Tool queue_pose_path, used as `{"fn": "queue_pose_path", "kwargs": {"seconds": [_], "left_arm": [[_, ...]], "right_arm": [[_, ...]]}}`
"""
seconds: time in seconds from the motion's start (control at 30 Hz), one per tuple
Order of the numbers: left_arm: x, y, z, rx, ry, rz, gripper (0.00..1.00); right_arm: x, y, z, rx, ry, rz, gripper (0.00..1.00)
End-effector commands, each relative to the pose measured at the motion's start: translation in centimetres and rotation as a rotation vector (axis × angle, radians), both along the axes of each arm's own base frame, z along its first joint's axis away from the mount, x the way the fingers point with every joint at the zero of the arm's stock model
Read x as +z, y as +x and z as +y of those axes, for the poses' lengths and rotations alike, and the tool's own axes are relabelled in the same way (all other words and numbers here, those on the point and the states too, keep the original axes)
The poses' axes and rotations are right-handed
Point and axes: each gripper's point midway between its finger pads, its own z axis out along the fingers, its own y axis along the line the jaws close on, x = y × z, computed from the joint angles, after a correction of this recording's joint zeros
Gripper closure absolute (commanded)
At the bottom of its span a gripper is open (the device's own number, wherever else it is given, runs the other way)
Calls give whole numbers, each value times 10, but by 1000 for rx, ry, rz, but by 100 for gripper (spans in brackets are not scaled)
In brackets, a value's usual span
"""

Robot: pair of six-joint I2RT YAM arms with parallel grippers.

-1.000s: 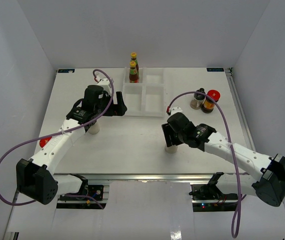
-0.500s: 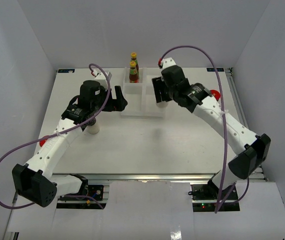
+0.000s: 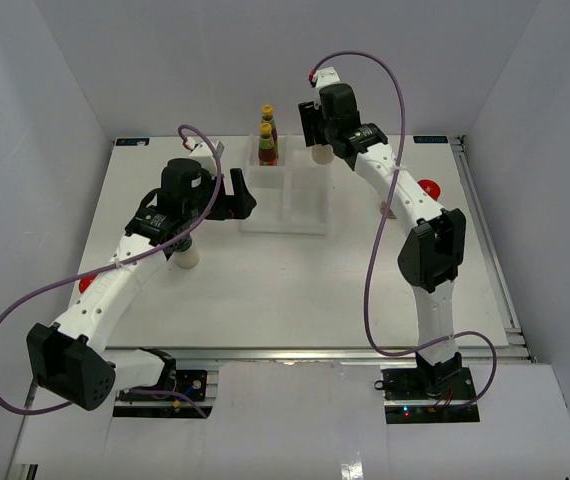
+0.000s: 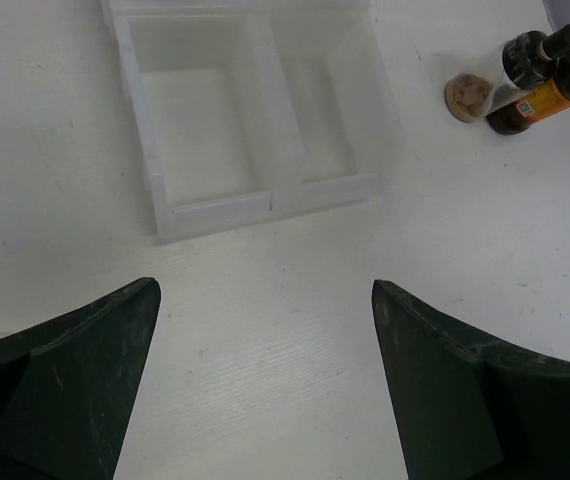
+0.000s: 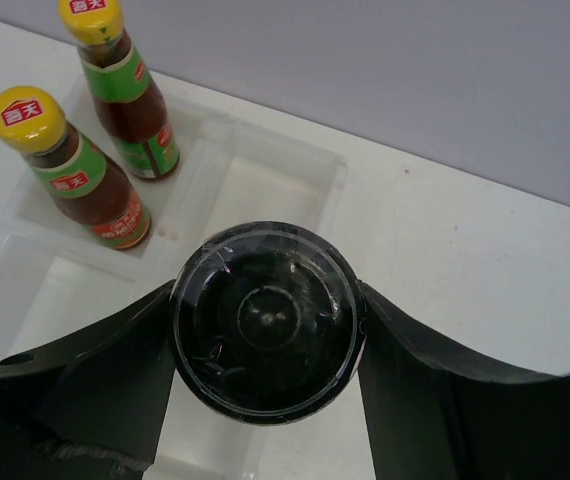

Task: Organize the condiment bottles

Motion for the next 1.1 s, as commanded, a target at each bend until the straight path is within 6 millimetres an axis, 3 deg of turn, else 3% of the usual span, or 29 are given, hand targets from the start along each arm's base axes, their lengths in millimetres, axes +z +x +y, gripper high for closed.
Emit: {"fn": "queue_pose_path", "kwargs": {"seconds": [0.0,0.3,0.57,0.7,1.07], "left_arm": [[-1,6,-3,-5,1,-8,2],[1,6,-1,-2,10,-16,2],[2,5,4,13,32,-22,2],[0,5,5,18,37,-19,2],[-7,6,6,19,45,-22,2]], "right_arm": [[73,34,3,31,119,-287,92],[33,63,19,81,112,-296,92],[14,78,36,116,158,-325,92],[7,88,38,111,161,-338,92],[-44,105,36,99,184,-274,92]]}}
